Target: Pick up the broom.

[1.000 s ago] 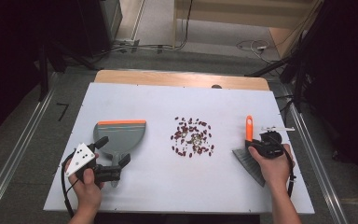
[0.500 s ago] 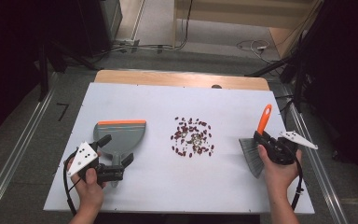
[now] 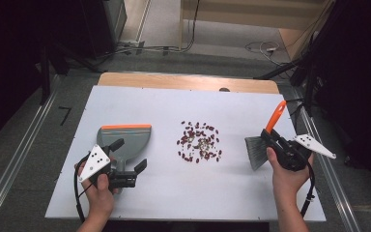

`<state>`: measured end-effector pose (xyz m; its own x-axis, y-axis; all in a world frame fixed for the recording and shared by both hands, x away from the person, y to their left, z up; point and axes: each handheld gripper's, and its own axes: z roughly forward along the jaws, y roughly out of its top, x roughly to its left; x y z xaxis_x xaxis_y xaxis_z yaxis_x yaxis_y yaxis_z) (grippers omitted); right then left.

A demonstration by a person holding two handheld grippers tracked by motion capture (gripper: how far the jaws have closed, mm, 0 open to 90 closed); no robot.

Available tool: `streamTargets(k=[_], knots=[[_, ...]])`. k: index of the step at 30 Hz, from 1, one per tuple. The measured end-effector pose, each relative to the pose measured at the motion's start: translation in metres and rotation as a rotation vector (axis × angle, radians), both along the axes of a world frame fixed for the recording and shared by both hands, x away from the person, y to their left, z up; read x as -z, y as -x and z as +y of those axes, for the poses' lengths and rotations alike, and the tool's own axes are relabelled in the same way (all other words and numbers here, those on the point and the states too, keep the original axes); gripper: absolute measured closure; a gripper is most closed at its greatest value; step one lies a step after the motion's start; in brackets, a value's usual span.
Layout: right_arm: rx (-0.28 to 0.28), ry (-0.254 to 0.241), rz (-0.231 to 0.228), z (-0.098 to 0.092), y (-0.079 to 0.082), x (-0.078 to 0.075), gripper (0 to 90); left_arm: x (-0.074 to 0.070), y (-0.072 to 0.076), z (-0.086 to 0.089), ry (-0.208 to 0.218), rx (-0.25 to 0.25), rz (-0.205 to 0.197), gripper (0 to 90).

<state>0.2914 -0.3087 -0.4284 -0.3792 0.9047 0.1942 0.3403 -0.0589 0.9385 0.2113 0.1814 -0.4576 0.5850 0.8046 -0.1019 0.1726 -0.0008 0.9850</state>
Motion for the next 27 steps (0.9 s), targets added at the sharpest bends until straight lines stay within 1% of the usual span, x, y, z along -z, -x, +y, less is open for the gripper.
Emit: streamTargets(k=[3,4,5,8,9,10,11,14,18,20,22,23,24,26,27], knots=[[-0.019,-0.014,-0.013,0.005,0.002,-0.004,69.0,-0.002,0.000,-0.003,0.003,0.015,-0.002,0.0],[-0.022,-0.016,-0.016,0.007,0.003,-0.005,69.0,-0.003,-0.001,-0.005,-0.003,0.020,-0.004,0.0],[-0.030,-0.014,-0.021,0.009,0.003,-0.006,69.0,-0.004,-0.001,-0.009,-0.013,0.030,-0.004,0.0],[-0.054,-0.013,-0.026,0.017,0.005,-0.010,69.0,-0.005,-0.001,-0.013,-0.015,0.045,0.003,0.0],[-0.067,-0.007,-0.031,0.020,0.005,-0.011,69.0,-0.007,-0.002,-0.016,-0.008,0.060,0.010,0.0],[-0.071,-0.005,-0.036,0.023,0.005,-0.012,69.0,-0.008,-0.002,-0.018,-0.010,0.065,0.010,0.0],[-0.077,-0.010,-0.037,0.025,0.006,-0.014,69.0,-0.008,-0.003,-0.020,-0.012,0.070,0.010,0.0],[-0.091,-0.013,-0.045,0.030,0.007,-0.017,69.0,-0.009,-0.004,-0.023,-0.017,0.076,0.014,0.0],[-0.127,-0.021,-0.054,0.042,0.011,-0.023,69.0,-0.011,-0.007,-0.028,-0.021,0.085,0.012,0.0],[-0.140,-0.017,-0.063,0.047,0.011,-0.024,69.0,-0.013,-0.008,-0.031,-0.030,0.070,0.009,0.0],[-0.157,-0.019,-0.065,0.052,0.012,-0.026,69.0,-0.013,-0.009,-0.032,-0.027,0.067,0.009,0.0],[-0.162,-0.020,-0.068,0.055,0.013,-0.026,69.0,-0.016,-0.012,-0.036,-0.020,0.088,0.018,0.0],[-0.167,-0.019,-0.068,0.058,0.013,-0.027,69.0,-0.016,-0.012,-0.036,-0.020,0.088,0.018,0.0],[-0.177,-0.019,-0.069,0.062,0.013,-0.027,69.0,-0.017,-0.015,-0.043,-0.026,0.106,0.030,0.0],[-0.189,-0.019,-0.070,0.068,0.013,-0.028,69.0,-0.019,-0.018,-0.049,-0.026,0.124,0.035,0.0]])
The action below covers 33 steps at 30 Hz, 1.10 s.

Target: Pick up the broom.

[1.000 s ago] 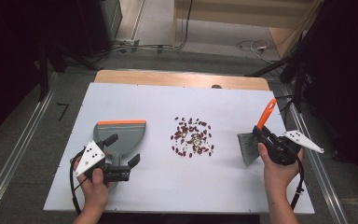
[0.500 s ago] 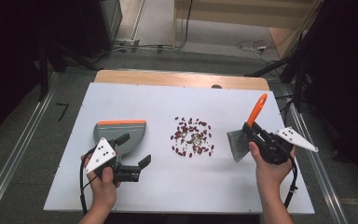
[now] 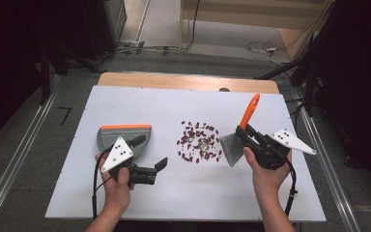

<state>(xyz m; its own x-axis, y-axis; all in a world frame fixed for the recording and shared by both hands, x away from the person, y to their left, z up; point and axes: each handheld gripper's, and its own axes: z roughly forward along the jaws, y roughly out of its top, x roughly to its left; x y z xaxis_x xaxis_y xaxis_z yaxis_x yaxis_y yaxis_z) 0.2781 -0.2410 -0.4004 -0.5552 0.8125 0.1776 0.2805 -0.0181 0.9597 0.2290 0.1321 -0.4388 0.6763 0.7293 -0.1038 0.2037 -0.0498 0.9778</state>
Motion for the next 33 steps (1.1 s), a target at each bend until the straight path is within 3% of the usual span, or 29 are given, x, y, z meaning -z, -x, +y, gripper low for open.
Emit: streamTargets(k=[13,23,27,30,33], knots=[[-0.069,-0.002,-0.020,0.030,0.006,-0.004,69.0,-0.003,-0.009,-0.029,0.003,0.073,0.008,0.0],[-0.116,-0.005,-0.029,0.055,0.012,-0.002,69.0,-0.003,-0.008,-0.057,-0.005,0.140,0.052,0.0],[-0.128,0.001,-0.036,0.063,0.015,-0.002,69.0,-0.002,-0.007,-0.062,-0.003,0.153,0.064,2.8],[-0.132,0.006,-0.040,0.068,0.017,-0.001,69.0,0.001,-0.007,-0.072,-0.009,0.168,0.097,6.2],[-0.140,0.003,-0.038,0.073,0.019,-0.001,69.0,0.003,-0.007,-0.076,-0.021,0.161,0.110,13.4]])
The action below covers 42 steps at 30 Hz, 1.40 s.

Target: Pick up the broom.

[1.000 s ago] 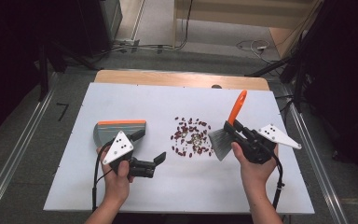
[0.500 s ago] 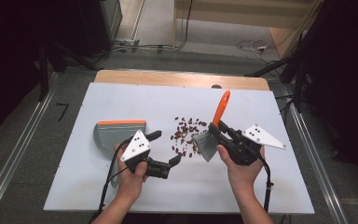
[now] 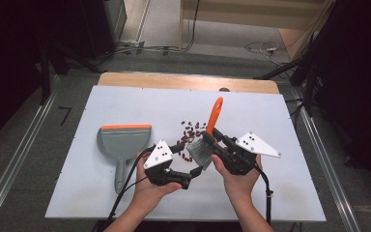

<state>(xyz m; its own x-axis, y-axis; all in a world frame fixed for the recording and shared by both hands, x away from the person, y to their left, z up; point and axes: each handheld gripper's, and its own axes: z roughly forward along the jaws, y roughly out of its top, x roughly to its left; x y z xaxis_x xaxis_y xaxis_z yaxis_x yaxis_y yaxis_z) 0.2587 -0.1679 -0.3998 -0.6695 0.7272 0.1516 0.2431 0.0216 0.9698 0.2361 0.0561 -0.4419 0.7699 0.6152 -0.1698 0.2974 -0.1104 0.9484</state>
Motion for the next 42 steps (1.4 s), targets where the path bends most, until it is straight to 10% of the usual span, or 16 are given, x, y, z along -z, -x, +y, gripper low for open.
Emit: streamTargets(k=[14,25,42], knots=[[-0.017,0.002,-0.023,0.012,0.010,0.000,68.9,0.004,-0.003,-0.008,-0.017,-0.007,0.044,81.6],[-0.242,-0.014,-0.014,-0.007,-0.008,-0.004,56.2,-0.003,-0.010,0.017,-0.045,0.034,0.025,85.6],[-0.496,-0.006,0.025,-0.007,-0.018,0.013,52.5,-0.014,-0.016,0.044,0.004,0.300,-0.017,85.7]])
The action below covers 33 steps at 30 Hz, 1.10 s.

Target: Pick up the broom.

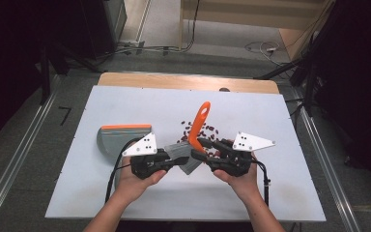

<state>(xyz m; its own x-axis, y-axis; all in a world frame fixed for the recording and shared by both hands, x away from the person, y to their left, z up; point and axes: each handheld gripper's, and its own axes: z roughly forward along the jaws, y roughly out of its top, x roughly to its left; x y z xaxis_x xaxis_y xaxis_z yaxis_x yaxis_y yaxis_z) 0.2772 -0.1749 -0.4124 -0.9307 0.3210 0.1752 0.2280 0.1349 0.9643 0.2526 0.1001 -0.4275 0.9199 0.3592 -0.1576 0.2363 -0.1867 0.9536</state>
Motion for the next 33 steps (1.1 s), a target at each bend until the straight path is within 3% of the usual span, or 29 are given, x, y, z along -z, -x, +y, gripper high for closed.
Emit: streamTargets(k=[6,10,12,19,21,22,23,25,27,31,32,33], knots=[[-0.053,0.011,0.007,0.003,0.000,0.002,53.6,0.002,-0.001,0.000,0.000,0.060,0.007,85.7],[-0.066,0.011,0.046,0.002,0.001,0.003,65.5,0.005,-0.001,0.003,0.008,0.069,0.022,85.6],[-0.080,0.009,0.053,0.001,0.001,0.003,67.2,0.007,-0.001,0.004,0.018,0.072,0.027,85.4],[-0.041,0.042,0.047,0.007,0.007,-0.001,68.0,0.008,-0.002,0.009,0.037,0.052,0.047,80.9],[-0.021,0.050,0.053,0.009,0.009,-0.004,68.1,0.007,-0.001,0.009,0.031,0.004,0.044,71.8],[-0.015,0.056,0.049,0.010,0.009,-0.004,68.1,0.007,-0.001,0.009,0.031,0.004,0.044,68.1],[-0.005,0.064,0.045,0.010,0.009,-0.005,68.2,0.006,0.000,0.009,0.013,-0.045,0.031,63.5],[0.018,0.072,0.045,0.010,0.009,-0.005,68.2,0.006,0.000,0.010,0.005,-0.066,0.028,55.4],[0.041,0.078,0.047,0.008,0.009,-0.004,68.2,0.006,0.000,0.013,0.003,-0.127,0.032,43.3],[0.086,0.074,0.059,0.001,0.004,-0.001,68.2,0.006,0.000,0.017,-0.001,-0.170,0.035,26.9],[0.086,0.074,0.059,0.001,0.004,-0.001,68.2,0.006,0.000,0.018,-0.007,-0.184,0.036,26.9],[0.112,0.079,0.063,-0.002,0.002,0.000,68.2,0.007,0.001,0.019,-0.010,-0.197,0.036,19.8]])
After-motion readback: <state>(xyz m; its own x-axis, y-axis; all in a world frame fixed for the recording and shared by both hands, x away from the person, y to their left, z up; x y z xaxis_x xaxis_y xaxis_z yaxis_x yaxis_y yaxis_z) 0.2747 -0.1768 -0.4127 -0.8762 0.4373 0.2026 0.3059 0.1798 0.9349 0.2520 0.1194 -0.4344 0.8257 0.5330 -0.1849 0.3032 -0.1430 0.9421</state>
